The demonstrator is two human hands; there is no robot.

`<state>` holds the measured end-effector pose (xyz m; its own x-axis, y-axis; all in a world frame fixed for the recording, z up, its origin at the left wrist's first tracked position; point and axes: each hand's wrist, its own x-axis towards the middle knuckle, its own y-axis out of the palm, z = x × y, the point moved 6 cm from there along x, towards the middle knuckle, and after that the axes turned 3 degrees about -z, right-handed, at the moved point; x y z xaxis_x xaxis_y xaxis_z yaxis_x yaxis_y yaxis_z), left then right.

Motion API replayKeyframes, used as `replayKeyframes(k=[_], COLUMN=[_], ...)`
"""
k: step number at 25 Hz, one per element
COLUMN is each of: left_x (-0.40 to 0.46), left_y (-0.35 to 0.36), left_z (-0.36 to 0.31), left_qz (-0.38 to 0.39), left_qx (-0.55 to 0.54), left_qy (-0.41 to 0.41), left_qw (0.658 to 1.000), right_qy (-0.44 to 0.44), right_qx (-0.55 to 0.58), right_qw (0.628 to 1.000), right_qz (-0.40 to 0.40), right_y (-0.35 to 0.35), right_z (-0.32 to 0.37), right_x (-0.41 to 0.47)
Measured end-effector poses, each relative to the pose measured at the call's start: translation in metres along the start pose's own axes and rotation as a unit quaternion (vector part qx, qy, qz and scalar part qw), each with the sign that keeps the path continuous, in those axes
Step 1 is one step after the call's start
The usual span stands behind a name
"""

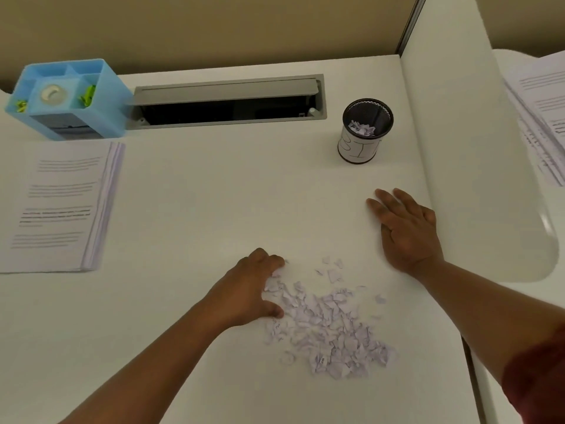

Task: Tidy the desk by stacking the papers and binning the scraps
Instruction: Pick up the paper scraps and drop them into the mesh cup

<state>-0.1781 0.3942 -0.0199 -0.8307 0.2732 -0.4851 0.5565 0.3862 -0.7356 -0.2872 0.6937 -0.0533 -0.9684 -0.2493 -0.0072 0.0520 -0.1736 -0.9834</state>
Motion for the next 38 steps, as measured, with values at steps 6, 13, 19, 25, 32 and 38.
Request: replayKeyframes(k=[6,13,19,25,32,38], left_x=[0.009,0.017,0.024,0.054,0.148,0.203], left_y=[0.018,0.021,-0.021,-0.086,-0.166,-0.181], left_z=[-0.021,-0.034,-0.023,-0.052,-0.136,-0.163], left_qz=[-0.055,-0.079,-0.129,-0.163,-0.281,-0.245], left_qx=[-0.066,-0.041,-0.192,-0.288,-0.010,0.157], left_qy=[0.021,0.020,-0.061,-0.030,0.082,0.091], left_qw=[0.996,0.996,0.971,0.943,0.956,0.952], right_qy=[0.002,0.003,0.000,-0.005,-0.004,-0.015], right_qx=[0.003,0.012,0.010,0.004,0.004,0.011], right_qw=[1.000,1.000,1.000,1.000,1.000,1.000], right_qz=[-0.002,-0.004,-0.004,-0.006,0.000,-0.003], right_y=[0.001,-0.001,0.000,0.002,0.002,0.003], right_z=[-0.001,-0.001,-0.002,-0.002,-0.004,0.004], right_x=[0.000,0.000,0.000,0.000,0.002,0.000])
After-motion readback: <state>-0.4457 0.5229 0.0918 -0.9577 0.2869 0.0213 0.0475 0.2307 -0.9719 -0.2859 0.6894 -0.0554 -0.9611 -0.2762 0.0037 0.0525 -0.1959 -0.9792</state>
